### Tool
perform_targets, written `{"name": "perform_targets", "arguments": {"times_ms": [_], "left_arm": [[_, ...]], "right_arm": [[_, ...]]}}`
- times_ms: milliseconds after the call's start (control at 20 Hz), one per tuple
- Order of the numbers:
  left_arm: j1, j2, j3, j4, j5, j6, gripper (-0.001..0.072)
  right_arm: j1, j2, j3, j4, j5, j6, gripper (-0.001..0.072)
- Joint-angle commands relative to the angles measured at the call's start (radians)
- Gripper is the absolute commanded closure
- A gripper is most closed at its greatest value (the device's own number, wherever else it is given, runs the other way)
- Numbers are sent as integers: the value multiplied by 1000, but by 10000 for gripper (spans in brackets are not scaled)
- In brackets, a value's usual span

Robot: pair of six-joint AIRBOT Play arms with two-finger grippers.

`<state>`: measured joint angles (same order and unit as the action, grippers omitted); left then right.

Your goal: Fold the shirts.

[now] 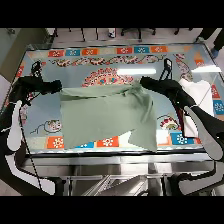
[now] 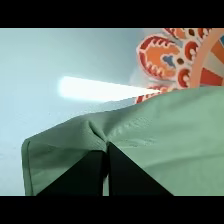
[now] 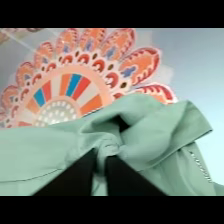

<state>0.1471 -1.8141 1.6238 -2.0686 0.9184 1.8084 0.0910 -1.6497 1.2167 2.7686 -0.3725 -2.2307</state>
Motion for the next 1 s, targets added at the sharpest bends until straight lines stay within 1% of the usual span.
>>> {"name": "perform_targets", "arguments": {"times_ms": [0,50,100,150,200,300,350,400,500,650,750,850,950], "left_arm": [[-7,-84,132,0,192,-40,690],[-2,-93,174,1,264,-66,491],[7,-95,213,2,336,-98,209],[24,-95,256,8,415,-145,156],[45,-94,296,7,502,-173,156],[97,-87,341,8,674,-228,156],[119,-63,311,9,734,-248,157],[134,-23,245,9,757,-251,157],[154,109,8,30,725,-245,157],[161,311,-397,114,611,-230,156],[175,401,-611,110,542,-208,156],[195,453,-761,110,485,-191,156],[211,484,-858,93,440,-171,156]], "right_arm": [[-53,-16,-1,3,-111,-6,430],[-98,-3,-1,3,-215,-6,430],[-145,13,-2,3,-321,-2,425],[-198,31,-2,0,-427,2,412],[-258,51,-2,-2,-536,2,410],[-366,87,-2,-23,-705,2,410],[-412,99,-5,-47,-772,10,410],[-445,106,-10,-85,-828,27,410],[-483,121,-49,-154,-896,40,410],[-500,133,-131,-169,-902,13,410],[-499,133,-154,-166,-895,-11,410],[-499,133,-156,-166,-898,-14,410],[-500,133,-156,-166,-904,-14,410]]}}
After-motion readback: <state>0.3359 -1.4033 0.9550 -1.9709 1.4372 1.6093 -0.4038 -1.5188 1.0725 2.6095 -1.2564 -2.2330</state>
